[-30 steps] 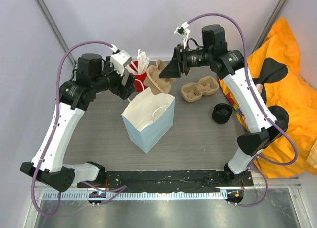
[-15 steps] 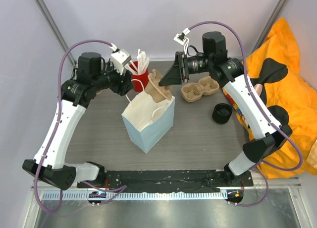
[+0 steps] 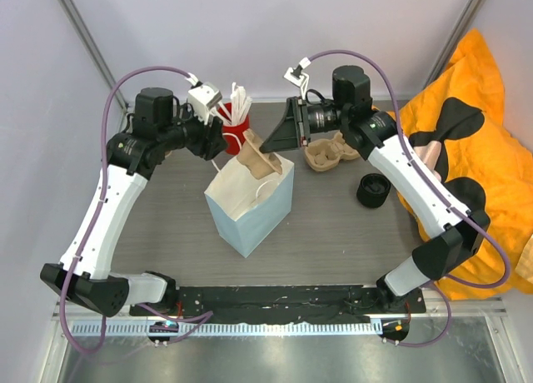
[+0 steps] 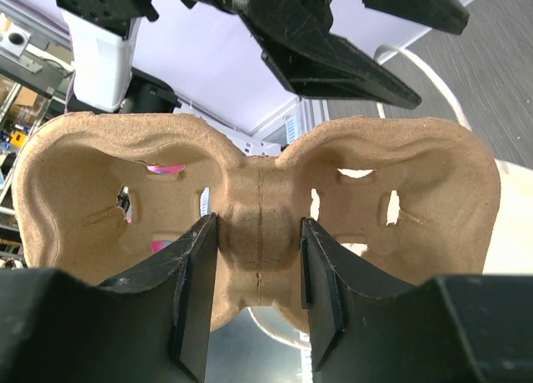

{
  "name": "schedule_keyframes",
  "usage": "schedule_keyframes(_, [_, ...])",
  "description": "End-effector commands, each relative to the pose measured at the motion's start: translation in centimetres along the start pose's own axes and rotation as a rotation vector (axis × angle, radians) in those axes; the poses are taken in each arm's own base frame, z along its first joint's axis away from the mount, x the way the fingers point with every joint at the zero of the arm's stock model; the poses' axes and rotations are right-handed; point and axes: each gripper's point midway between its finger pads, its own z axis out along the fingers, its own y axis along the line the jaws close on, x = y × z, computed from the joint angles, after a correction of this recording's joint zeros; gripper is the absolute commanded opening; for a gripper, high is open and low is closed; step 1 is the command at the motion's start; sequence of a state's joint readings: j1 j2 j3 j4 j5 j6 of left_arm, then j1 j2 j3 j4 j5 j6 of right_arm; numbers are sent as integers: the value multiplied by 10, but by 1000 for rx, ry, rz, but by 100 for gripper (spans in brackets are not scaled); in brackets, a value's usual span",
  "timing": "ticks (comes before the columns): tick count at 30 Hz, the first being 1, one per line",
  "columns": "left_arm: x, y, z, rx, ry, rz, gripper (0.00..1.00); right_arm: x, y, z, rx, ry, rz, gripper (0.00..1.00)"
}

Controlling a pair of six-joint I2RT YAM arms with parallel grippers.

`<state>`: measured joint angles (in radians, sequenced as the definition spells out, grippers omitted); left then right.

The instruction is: Pack the takeout coffee

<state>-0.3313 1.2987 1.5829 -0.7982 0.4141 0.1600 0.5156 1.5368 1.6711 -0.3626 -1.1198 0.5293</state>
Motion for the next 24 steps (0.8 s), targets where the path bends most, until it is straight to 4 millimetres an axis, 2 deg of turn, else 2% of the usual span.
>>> schedule_keyframes(1, [-15, 1, 1, 7, -63, 4, 56, -8, 0, 8, -21, -29, 3, 21])
schedule_keyframes(13, [-17, 12, 5, -56, -72, -44, 56, 11, -19, 20, 20, -10, 59, 20])
schedule_keyframes(19, [-20, 13, 4, -65, -83, -61, 56, 22, -43, 21, 124, 0, 55, 20])
schedule_keyframes(24, [-22, 14, 1, -79, -94, -70, 56, 31, -53, 21, 186, 21, 41, 20])
